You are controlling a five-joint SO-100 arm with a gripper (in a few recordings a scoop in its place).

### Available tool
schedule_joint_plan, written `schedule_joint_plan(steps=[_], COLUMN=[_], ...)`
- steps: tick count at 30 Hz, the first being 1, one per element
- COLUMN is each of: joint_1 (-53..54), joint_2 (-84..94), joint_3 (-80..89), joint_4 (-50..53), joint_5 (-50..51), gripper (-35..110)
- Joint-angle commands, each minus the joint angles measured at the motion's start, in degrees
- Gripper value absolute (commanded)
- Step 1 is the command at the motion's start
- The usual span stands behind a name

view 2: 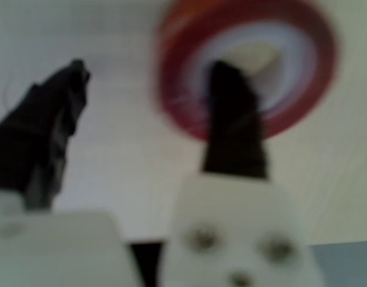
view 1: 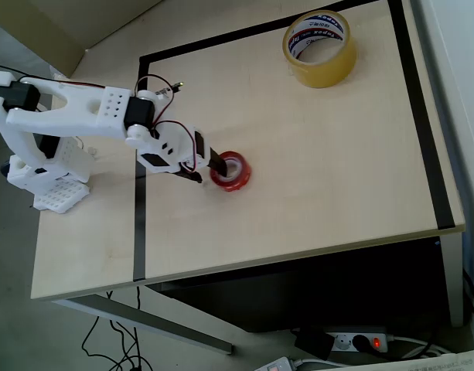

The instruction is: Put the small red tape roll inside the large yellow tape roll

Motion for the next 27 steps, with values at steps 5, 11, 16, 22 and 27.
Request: schedule_joint_plan(steps=[5, 11, 16, 22, 27], joint_1=[0.7, 2.2, 1.1, -5.7, -12.7], joint_2=[0.4, 5.6, 17.2, 20.6, 14.4], joint_3=[-1.6, -1.9, -4.2, -25.0, -50.6], joint_4=[-1.1, -0.1, 0.0, 11.2, 16.8], joint_5=[1.2, 1.3, 0.5, -0.6, -0.4], gripper=[3, 0, 0, 0, 0])
